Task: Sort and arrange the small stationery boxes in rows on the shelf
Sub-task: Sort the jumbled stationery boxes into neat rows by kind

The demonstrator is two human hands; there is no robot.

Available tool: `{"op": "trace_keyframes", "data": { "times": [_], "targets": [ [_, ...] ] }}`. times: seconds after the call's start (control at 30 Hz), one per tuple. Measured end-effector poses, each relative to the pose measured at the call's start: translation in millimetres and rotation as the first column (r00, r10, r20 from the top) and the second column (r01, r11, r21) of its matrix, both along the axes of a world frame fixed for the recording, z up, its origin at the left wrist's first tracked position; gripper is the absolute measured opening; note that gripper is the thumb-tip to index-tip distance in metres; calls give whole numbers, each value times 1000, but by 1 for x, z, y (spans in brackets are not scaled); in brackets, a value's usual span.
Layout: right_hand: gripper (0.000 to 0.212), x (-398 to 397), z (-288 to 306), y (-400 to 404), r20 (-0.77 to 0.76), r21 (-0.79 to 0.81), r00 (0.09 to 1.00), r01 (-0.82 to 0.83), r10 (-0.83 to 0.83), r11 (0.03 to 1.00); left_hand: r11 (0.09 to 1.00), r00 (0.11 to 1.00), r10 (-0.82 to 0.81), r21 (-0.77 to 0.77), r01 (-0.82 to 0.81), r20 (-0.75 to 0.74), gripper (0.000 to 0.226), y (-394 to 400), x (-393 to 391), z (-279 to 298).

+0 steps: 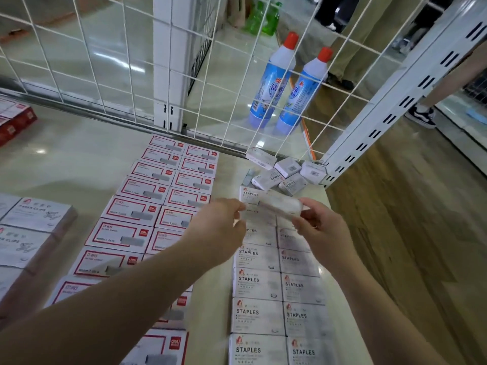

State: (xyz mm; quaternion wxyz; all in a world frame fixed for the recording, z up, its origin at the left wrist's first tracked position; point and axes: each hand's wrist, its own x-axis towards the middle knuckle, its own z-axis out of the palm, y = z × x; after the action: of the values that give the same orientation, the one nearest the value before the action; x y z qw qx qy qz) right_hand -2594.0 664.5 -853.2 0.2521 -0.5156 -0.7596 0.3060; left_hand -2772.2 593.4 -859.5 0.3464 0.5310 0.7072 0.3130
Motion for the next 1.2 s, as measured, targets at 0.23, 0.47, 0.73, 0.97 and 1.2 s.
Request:
{"op": "trace_keyframes", "data": {
  "times": [0.23,0.47,0.73,0.97,1.2],
  "targets": [
    [13,13,10,43,126,41,982,136,-141,990,987,955,-160,-61,149,-249,33,15,5,-13],
    [23,-2,9,64,251,36,962,102,-108,994,971,927,-238,-77,225,-289,35,23,7,-14],
    [18,-11,7,61,223,-13,973,72,-68,997,962,904,-273,-108,251,-330,30,34,3,-15],
    [37,-32,-3,69,229,-53,973,8,4,999,961,902,-277,-112,254,-330,32,39,0,-13],
    [30,-47,-7,78,220,-127,973,-39,66,991,968,907,-251,-90,235,-337,33,45,-2,-15]
  ]
}}
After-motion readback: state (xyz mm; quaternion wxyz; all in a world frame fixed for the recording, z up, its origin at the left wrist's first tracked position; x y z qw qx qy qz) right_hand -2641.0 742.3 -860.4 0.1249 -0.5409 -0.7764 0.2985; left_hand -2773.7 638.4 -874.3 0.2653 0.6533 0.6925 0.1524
